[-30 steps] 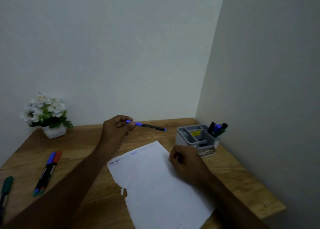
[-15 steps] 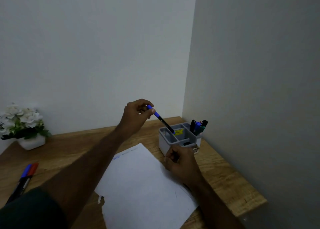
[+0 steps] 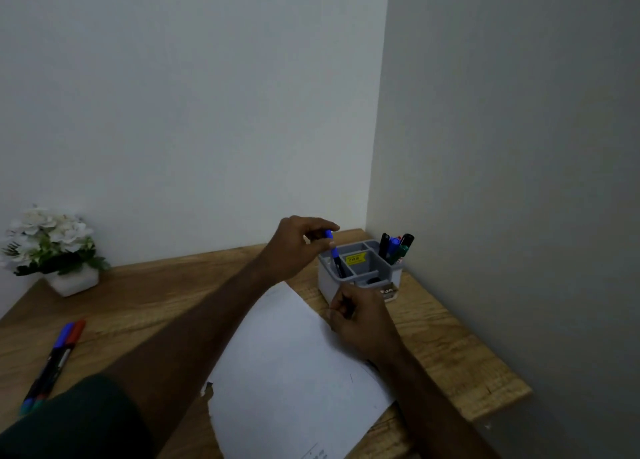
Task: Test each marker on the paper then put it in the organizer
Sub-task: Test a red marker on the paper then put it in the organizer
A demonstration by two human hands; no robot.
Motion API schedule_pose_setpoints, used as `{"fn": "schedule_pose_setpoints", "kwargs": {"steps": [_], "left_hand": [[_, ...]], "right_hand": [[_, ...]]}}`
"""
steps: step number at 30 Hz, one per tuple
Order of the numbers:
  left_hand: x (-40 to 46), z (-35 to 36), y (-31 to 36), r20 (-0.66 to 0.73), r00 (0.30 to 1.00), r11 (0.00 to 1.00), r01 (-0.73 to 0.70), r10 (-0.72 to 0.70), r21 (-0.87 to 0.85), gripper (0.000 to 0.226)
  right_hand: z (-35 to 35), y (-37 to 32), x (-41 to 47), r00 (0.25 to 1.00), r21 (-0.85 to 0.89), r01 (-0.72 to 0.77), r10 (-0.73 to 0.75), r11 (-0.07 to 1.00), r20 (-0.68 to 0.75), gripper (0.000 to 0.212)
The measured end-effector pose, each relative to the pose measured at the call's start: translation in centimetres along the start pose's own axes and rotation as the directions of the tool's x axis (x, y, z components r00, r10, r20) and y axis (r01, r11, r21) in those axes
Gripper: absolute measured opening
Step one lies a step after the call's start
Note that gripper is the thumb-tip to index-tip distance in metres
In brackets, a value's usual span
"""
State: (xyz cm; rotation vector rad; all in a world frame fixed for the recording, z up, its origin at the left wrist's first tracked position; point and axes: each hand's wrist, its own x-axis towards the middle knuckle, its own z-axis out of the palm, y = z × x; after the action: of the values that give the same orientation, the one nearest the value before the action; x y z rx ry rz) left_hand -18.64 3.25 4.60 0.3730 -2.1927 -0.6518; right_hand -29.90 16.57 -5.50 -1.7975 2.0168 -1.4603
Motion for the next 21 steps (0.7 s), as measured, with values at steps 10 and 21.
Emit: {"fn": "schedule_pose_setpoints", "kwargs": {"steps": [10,21], "left_hand": [[-1.4,0.7,1.0,0.058,0.995,0.985,0.086,-0.078,-0.15,0.035],[-10.3,-8.4,-2.4,0.017,0.974,0.974,0.226,-0.225,-0.02,0.004]], "right_hand": [[0.0,-0.2,-0.2,1.0,-0.063,-0.012,0.012,0.998,0.008,0.009],[1.3,-5.0,1.4,0.973,-0.119,0.214,-0.201,0.97,0.11,0.012]]}}
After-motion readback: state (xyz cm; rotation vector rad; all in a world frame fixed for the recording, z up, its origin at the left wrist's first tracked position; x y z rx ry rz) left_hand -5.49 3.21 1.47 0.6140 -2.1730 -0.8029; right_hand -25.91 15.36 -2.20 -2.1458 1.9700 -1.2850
